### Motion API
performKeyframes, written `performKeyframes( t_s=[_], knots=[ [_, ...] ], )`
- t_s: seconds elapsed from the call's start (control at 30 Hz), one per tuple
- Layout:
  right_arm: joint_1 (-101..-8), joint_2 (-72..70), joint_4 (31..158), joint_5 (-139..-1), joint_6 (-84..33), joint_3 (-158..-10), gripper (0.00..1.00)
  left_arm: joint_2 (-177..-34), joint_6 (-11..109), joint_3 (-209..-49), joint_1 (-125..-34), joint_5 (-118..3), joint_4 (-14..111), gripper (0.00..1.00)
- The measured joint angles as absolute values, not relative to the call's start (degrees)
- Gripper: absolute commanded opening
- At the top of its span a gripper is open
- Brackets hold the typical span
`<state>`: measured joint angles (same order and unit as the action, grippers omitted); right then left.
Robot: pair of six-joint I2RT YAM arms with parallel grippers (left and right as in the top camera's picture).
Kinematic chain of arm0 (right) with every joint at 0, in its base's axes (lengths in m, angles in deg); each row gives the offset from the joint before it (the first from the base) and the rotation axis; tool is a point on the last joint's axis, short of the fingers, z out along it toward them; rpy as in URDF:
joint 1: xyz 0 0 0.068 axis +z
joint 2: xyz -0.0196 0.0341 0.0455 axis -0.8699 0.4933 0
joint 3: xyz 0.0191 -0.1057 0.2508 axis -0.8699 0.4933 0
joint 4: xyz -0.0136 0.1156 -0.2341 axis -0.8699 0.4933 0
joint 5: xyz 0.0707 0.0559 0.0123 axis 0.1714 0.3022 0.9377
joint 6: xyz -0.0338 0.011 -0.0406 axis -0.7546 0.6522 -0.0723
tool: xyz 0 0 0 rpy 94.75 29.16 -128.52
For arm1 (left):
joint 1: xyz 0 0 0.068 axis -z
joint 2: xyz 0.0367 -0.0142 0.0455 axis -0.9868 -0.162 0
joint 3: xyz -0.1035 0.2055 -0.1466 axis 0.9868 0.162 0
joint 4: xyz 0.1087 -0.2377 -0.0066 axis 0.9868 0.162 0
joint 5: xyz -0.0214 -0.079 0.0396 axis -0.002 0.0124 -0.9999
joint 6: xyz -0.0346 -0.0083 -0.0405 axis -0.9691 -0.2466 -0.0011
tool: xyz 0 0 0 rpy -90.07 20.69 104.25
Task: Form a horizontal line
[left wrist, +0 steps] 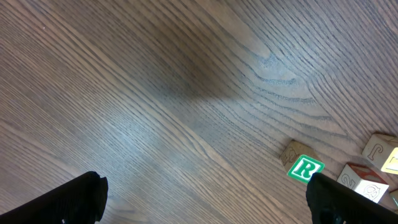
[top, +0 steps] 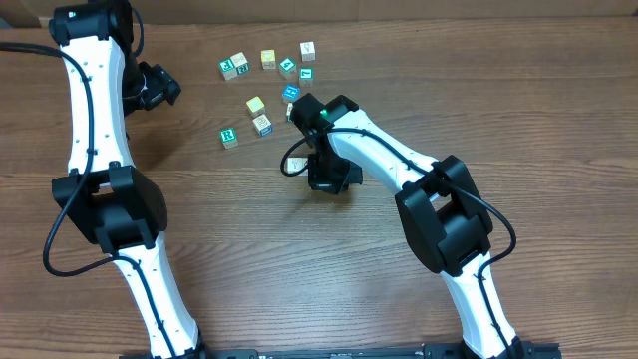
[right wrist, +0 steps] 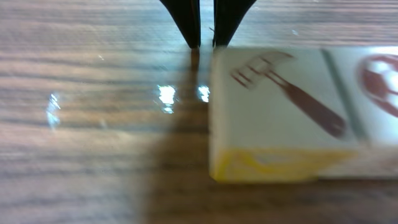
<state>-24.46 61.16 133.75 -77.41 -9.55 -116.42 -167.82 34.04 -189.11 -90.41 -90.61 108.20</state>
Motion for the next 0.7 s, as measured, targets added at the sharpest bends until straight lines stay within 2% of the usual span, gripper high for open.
performKeyframes(
  t_s=[0.13, 0.3, 0.37, 0.4, 0.47, 0.5, 0.53, 0.6, 0.7],
  knots=[
    [-24.96, 61.16, 134.71, -80.3, -9.52, -116.42, 0.05, -167.82, 34.04, -189.11, -90.41, -90.61, 108.2, 1.0],
    [-28.74, 61.51, 136.68, -82.28, -10.95, -118.19, 0.14, -167.82, 34.04, -189.11, -90.41, -90.61, 108.2, 1.0],
    [-31.49, 62.17, 140.31, -82.9, -12.43, -124.33, 0.2, -167.82, 34.04, -189.11, -90.41, -90.61, 108.18, 1.0],
    [-32.7, 62.34, 142.34, -83.18, -13.33, -128.68, 0.27, -167.82, 34.04, -189.11, -90.41, -90.61, 108.18, 1.0],
    [-34.86, 62.47, 142.08, -83.53, -15.03, -138.97, 0.36, -167.82, 34.04, -189.11, -90.41, -90.63, 108.2, 1.0],
    [-35.6, 62.41, 140.46, -83.81, -16.17, -143.63, 0.43, -167.82, 34.04, -189.11, -90.41, -90.61, 108.2, 1.0],
    [-35.87, 62.32, 138.84, -83.99, -17.11, -145.97, 0.45, -167.82, 34.04, -189.11, -90.41, -90.61, 108.2, 1.0],
    [-35.89, 62.19, 133.23, -83.97, -18.36, -148.07, 0.56, -167.82, 34.04, -189.11, -90.41, -90.61, 108.2, 1.0],
    [-35.43, 62.21, 126.67, -82.28, -19.27, -147.08, 0.61, -167.82, 34.04, -189.11, -90.41, -90.61, 108.2, 1.0]
  ],
)
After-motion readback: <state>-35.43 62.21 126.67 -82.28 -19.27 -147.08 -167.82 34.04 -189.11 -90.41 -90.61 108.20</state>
